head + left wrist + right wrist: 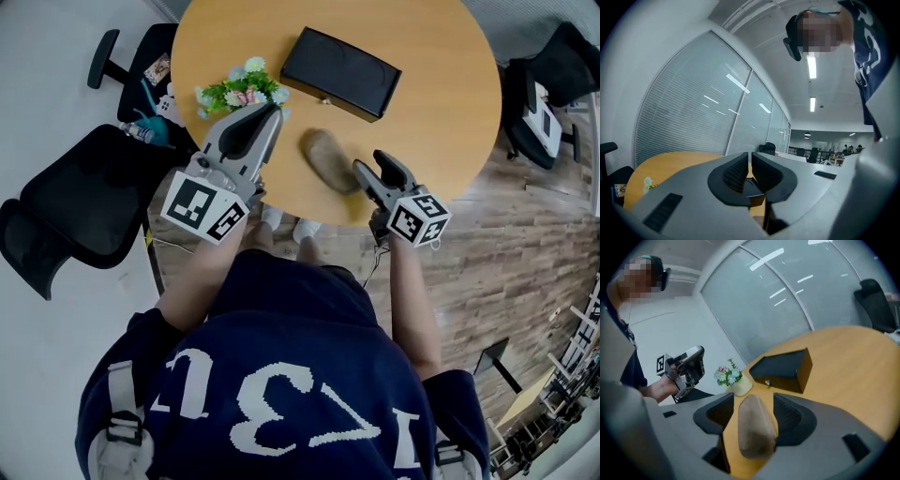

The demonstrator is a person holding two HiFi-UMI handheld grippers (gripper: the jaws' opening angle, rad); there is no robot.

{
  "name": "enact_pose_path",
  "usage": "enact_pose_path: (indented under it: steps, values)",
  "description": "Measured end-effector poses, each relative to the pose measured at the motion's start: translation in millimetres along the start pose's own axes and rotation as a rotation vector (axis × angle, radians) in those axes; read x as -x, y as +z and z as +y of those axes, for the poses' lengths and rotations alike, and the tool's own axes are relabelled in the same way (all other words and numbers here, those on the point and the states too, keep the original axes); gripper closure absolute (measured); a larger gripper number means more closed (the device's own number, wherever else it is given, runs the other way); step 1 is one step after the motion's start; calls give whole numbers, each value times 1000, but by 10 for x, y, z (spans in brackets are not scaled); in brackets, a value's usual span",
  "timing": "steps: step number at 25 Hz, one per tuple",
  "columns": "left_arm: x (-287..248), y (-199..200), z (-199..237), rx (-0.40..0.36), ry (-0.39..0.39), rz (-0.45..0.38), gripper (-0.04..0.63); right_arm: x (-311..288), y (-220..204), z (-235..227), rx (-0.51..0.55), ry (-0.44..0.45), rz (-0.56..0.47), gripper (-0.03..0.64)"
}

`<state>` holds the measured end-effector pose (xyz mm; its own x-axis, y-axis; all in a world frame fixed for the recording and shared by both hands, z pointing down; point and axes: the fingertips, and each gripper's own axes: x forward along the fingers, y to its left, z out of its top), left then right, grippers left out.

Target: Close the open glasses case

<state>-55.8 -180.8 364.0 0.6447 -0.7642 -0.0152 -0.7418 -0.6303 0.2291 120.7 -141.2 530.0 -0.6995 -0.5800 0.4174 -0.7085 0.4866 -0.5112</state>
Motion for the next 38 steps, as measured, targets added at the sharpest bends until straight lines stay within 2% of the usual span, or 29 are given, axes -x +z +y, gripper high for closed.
enact_pose_path:
  steps: [3, 8, 11, 15, 21, 23, 26, 29, 31, 34, 38]
  values:
    - [-10, -42, -2, 21, -10, 12, 563, -160, -411, -146, -43, 18, 119, 347]
    - [24, -73, -59, 8, -26, 31, 563, -241, -815, -186, -169, 101, 205, 334]
    - [65, -145, -55, 9, -25, 51, 563, -305, -927, -82, -105, 114, 245, 334]
    - [104, -288, -43, 43, -35, 94, 563, -367, -955, -5, -37, 75, 245, 336]
    - [70, -565, -59, 118, -42, 198, 563, -298, -637, 57, 176, -2, 180, 345]
    - [32, -640, -116, 125, -65, 230, 561, -254, -483, 88, 232, -14, 154, 353]
    - [-50, -715, -253, 95, -146, 267, 535, -166, -223, 149, 338, -28, 124, 359]
    - [-137, -821, -408, 77, -255, 327, 405, -60, 24, 247, 394, 0, 101, 364]
    - [-173, -881, -563, 55, -359, 371, 360, 34, 167, 364, 399, 60, 93, 365]
    - [-217, -908, -797, -58, -506, 433, 330, 180, 377, 563, 451, 143, 110, 367]
    - [-286, -870, -989, -210, -621, 468, 293, 356, 614, 806, 584, 215, 132, 368]
